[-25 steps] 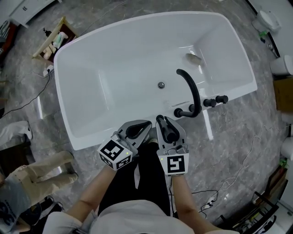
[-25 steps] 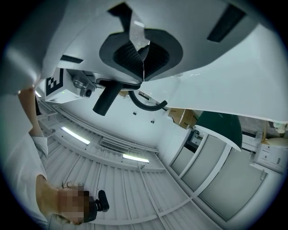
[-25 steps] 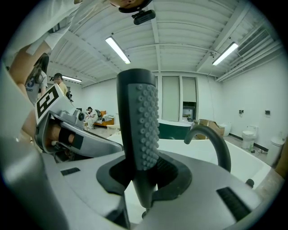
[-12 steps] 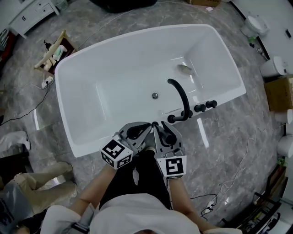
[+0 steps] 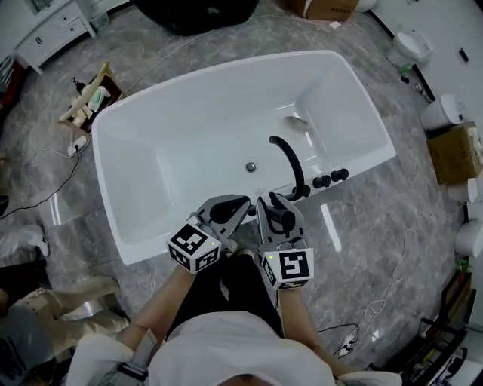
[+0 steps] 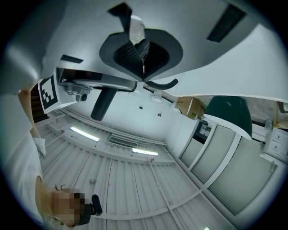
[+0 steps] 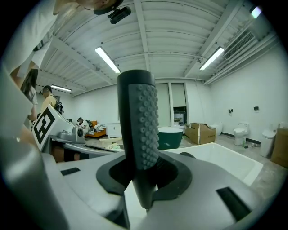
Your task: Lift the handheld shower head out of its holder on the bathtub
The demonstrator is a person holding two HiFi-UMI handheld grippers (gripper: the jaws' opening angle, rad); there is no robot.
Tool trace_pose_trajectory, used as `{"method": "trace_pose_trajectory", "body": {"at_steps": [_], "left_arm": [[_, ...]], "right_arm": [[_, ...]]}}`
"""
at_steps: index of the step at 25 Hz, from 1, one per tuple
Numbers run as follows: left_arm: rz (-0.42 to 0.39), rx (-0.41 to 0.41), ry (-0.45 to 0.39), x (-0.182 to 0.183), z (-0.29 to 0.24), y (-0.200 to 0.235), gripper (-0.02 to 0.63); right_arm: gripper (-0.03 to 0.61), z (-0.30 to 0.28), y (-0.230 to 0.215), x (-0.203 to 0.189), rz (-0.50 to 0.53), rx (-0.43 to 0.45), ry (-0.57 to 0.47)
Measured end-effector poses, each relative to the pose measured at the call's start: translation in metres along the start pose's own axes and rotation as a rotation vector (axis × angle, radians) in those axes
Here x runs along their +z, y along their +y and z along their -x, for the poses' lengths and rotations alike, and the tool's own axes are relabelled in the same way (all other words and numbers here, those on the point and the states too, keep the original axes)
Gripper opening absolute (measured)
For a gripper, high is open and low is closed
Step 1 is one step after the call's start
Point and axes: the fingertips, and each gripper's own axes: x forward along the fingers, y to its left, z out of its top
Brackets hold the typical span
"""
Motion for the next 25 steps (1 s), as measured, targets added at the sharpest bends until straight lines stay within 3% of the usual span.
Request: {"method": "trace_pose_trajectory", "body": {"at_steps": [15,25], "left_arm": [[-0.068,-0.086,-0.027,0.035,-0.008,-0.036,0.011],[-0.088,-0.193,-0.026,0.046,-0.023,-0.079,0.011]], "right_arm": [[0.106,0.030,-0.013,0.056,0.045,-0.032,-0.070],[0.106,0.072,-0.033,0.086,0.073,-0.127,-0.134]]}}
